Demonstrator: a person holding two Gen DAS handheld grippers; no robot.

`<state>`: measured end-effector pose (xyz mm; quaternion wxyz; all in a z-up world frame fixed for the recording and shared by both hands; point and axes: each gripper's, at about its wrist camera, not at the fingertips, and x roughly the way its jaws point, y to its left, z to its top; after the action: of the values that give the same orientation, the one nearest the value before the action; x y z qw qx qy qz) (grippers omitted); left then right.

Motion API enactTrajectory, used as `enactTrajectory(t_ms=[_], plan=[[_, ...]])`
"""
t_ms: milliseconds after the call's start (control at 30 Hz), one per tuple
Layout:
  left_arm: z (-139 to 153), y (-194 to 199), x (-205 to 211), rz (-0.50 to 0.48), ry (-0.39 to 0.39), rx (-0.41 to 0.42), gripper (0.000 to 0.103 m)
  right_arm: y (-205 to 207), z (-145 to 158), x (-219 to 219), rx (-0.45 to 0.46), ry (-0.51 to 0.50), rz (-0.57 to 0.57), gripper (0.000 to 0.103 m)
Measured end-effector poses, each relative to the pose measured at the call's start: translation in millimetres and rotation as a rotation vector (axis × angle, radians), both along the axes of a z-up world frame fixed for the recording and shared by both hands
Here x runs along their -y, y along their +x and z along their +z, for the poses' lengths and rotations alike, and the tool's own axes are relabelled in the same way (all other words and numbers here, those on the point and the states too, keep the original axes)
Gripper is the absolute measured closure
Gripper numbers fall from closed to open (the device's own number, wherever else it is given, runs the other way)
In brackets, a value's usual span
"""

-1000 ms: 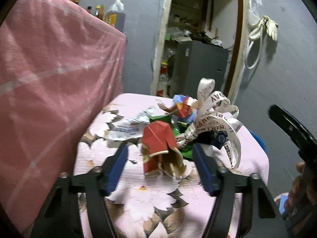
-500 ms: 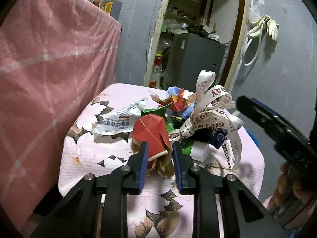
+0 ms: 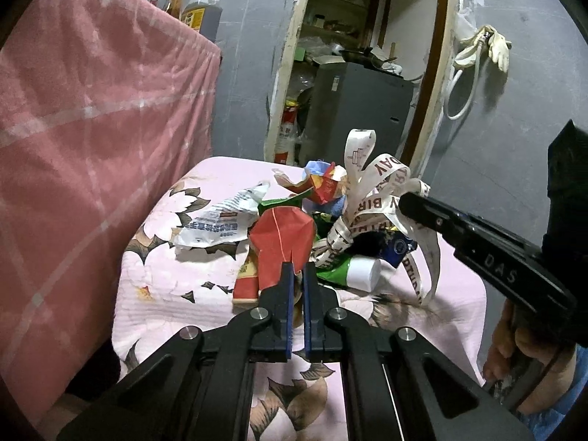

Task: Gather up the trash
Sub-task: 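Grasp the red paper cup with the left tool while the right tool grasps the white ribbon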

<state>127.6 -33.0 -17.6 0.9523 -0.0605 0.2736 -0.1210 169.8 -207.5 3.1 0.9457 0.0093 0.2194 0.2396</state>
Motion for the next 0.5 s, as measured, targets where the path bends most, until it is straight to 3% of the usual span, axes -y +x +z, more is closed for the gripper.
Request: enactTrajectory(t_ms=[300, 500], plan=[[9.8, -12.0, 2.3, -0.001, 0.000, 0.064, 0.102, -18.4, 17.6, -6.0, 0.139, -0.035, -0.018, 0.101], [24.5, -16.0, 3.4, 0.005, -0.038, 0.125, 0.102, -26.8, 37.3, -3.4, 0.243, -0.048, -0.039, 0.101]])
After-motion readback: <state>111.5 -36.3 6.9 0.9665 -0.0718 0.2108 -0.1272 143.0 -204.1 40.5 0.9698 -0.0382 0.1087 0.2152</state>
